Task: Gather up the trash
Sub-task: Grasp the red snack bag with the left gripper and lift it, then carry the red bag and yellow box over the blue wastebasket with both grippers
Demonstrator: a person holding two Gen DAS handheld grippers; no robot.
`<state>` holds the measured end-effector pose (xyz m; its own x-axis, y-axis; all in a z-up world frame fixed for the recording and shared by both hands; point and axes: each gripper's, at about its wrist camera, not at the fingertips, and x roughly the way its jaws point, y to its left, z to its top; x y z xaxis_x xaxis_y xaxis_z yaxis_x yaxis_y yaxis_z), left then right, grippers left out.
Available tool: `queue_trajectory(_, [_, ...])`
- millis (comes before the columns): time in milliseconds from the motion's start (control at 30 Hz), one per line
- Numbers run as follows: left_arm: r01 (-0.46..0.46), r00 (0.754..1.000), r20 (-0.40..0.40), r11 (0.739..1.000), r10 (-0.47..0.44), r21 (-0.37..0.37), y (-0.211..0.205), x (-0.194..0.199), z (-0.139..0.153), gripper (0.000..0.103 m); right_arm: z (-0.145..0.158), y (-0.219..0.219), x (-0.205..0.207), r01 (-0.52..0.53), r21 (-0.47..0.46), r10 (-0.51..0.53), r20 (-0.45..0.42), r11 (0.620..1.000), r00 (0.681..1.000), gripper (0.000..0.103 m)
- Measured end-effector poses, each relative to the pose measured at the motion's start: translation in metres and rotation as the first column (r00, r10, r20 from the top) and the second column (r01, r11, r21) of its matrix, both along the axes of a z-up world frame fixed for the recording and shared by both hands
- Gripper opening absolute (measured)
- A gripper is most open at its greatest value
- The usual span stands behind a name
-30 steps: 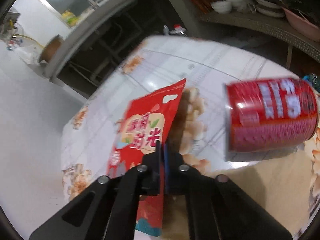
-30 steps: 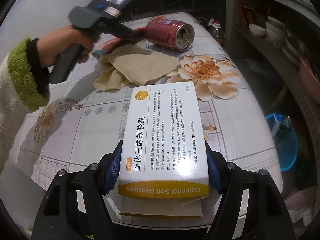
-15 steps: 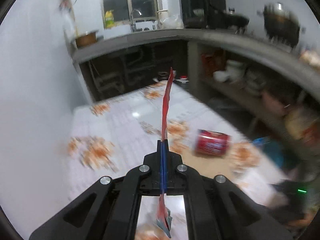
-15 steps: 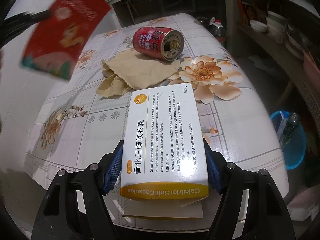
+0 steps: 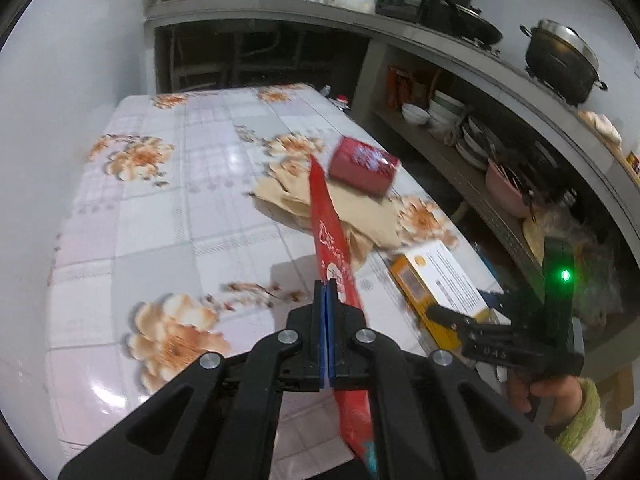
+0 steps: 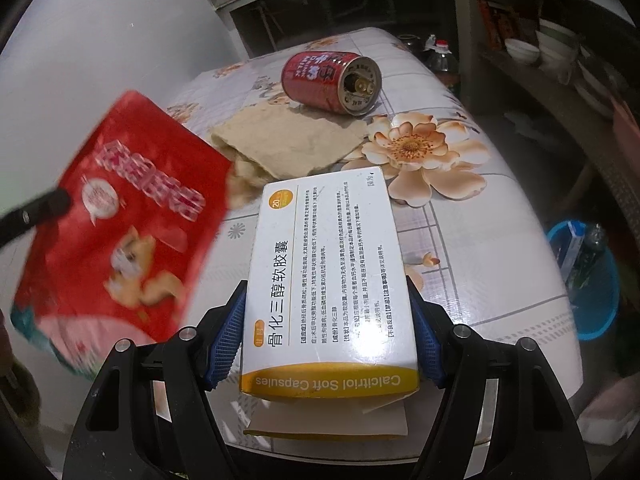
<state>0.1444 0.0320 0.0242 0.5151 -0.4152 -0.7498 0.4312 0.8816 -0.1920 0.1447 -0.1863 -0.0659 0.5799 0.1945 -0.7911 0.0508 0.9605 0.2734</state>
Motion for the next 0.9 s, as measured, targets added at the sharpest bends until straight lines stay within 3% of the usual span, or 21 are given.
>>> queue_trajectory(133, [0.0,0.995,-0.1,0.999,-0.005,-0.049,-0.004,0.005,-0.019,0.016,0.0,-0.001,0.001,-0.002,0.013,0.002,0.002,1.0,1.0,0.068])
queue_trajectory(267, [-0.009,0.973,-0.228,0.983,-0.034,-0.186,-0.003,0.011,-0.037,0.023,0.001,0.0,0.002,0.001,0.014,-0.001,0.003,1.0,1.0,0.068])
queue_trajectory(500, [-0.021,0.95,-0.3,0.943,-0.084,-0.333,-0.01,0.012,-0.052,0.027,-0.001,0.01,-0.001,-0.001,-0.033,0.001,0.015,0.999,1.0,0.068])
queue_trajectory(633, [-0.01,0.958,-0.275,0.95,-0.08,-0.311,-0.022,0.012,-0.055,0.027,-0.002,0.012,-0.002,0.0,-0.051,0.001,0.019,0.999,1.0,0.068])
queue_trajectory(700, [-0.003,0.964,-0.256,0.965,-0.067,-0.263,-0.03,0.011,-0.057,0.027,-0.002,0.011,-0.003,-0.003,-0.051,0.004,0.018,0.999,1.0,0.068])
queue_trajectory(800, [0.021,0.982,-0.183,0.984,-0.054,-0.176,-0.037,0.007,-0.054,0.013,-0.001,0.008,-0.002,-0.015,-0.042,0.015,0.011,0.999,1.0,0.068])
queue_trajectory(900, [0.044,0.992,-0.115,0.994,-0.056,-0.104,-0.043,0.003,-0.048,0.01,0.0,0.002,-0.001,-0.032,0.013,0.032,-0.001,0.999,0.999,0.073])
